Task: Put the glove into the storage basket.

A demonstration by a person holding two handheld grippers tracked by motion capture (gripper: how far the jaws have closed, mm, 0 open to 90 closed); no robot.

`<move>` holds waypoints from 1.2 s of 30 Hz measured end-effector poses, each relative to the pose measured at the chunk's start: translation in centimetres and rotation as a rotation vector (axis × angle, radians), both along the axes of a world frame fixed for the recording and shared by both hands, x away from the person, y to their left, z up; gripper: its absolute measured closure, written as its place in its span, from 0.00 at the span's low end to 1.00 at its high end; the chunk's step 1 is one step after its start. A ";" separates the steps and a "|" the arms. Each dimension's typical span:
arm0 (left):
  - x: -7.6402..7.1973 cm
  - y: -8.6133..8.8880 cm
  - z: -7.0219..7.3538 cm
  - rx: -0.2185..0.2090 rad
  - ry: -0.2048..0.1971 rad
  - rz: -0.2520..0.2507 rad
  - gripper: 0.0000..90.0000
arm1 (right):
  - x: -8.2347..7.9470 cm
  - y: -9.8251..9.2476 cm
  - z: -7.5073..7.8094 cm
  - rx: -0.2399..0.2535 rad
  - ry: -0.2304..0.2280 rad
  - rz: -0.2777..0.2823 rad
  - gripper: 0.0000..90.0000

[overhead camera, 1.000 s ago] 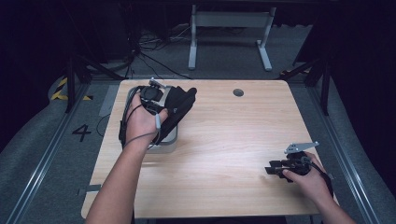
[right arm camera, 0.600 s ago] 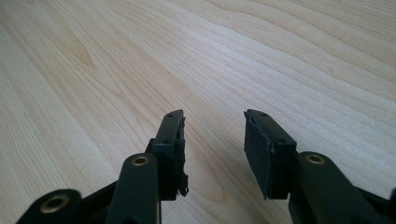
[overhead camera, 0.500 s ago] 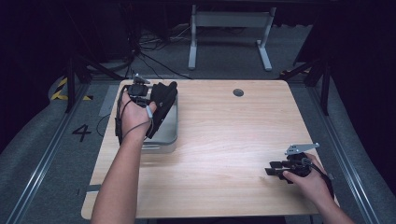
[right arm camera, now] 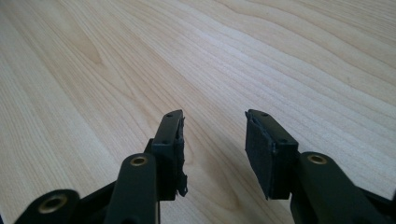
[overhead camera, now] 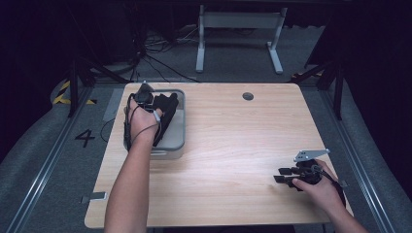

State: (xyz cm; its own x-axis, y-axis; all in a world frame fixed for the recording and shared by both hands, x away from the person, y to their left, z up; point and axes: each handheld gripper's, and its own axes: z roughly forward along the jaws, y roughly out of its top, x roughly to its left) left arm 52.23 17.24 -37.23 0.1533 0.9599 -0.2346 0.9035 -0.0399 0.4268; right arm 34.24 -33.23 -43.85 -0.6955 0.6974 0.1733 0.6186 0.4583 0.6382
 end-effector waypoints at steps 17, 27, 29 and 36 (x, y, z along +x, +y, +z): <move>1.4 -0.4 -2.4 0.057 0.023 0.007 0.63 | -0.5 -0.4 0.4 0.007 -0.008 -0.019 0.65; -1.1 -0.5 0.4 0.080 -0.094 -0.030 0.43 | 0.2 -0.4 0.7 0.006 -0.032 -0.008 0.63; -2.1 -0.6 1.2 0.077 -0.117 -0.057 0.43 | 0.6 -0.6 1.1 0.006 -0.044 -0.010 0.62; -6.5 -1.4 3.5 0.050 -0.205 -0.154 0.43 | 2.8 -1.6 2.8 -0.013 -0.108 -0.011 0.61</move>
State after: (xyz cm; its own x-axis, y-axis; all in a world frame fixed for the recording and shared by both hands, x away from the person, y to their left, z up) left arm 45.77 15.84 -33.74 0.3381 0.9311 -0.1365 0.7797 -0.1960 0.5947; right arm 36.99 -34.81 -41.05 -0.7016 0.7070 0.0885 0.5519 0.4607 0.6951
